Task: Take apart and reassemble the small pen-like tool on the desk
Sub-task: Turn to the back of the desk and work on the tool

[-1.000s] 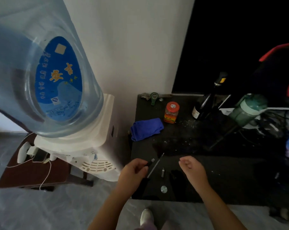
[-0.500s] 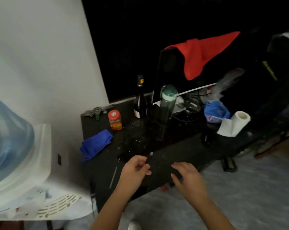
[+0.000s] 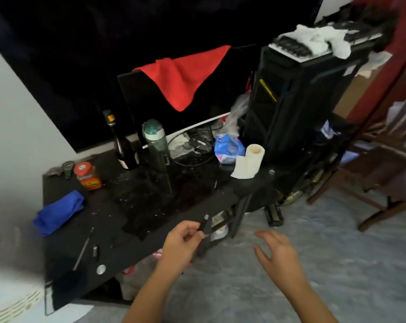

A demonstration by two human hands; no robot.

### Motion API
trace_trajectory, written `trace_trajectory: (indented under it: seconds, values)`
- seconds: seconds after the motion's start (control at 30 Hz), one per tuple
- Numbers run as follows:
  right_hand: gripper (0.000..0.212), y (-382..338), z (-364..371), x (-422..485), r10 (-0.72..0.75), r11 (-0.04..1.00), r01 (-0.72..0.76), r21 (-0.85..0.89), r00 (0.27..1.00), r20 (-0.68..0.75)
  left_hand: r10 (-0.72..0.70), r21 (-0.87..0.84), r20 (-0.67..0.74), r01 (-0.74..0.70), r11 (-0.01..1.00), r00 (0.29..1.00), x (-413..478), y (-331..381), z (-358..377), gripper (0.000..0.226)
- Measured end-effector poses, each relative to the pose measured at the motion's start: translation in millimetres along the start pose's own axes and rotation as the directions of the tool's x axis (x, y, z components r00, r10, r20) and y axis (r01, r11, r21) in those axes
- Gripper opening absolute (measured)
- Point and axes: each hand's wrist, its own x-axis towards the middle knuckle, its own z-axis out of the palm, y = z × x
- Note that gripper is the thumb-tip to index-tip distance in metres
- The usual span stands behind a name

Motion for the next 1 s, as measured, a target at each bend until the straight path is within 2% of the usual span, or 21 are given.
trace_trajectory:
  seconds: [0.33, 0.47, 0.53, 0.7, 1.0]
  values:
    - [0.024, 48, 7, 70, -0.015, 0.996, 0.012, 0.090, 0.999, 0.036, -0.100, -0.009, -0.110, 0.099, 0.995, 0.989, 53, 3, 33, 0.011]
    - [0.023, 50, 22, 125, -0.020, 0.993, 0.012, 0.118, 0.998, 0.066, -0.086, -0.044, -0.154, 0.080, 0.996, 0.984, 109, 15, 33, 0.007]
    - [0.023, 46, 27, 157, -0.014, 0.990, 0.003, 0.143, 0.997, 0.076, -0.068, -0.059, -0.163, 0.059, 0.997, 0.984, 139, 22, 32, 0.013]
    - [0.025, 35, 47, 228, 0.041, 0.979, -0.070, 0.190, 0.987, 0.152, -0.109, -0.123, -0.178, 0.088, 0.988, 0.978, 199, 30, 26, 0.024]
    - [0.022, 41, 91, 313, 0.132, 0.937, -0.232, 0.262, 0.927, 0.350, -0.171, -0.128, -0.242, 0.143, 0.981, 0.955, 244, 34, 22, 0.023]
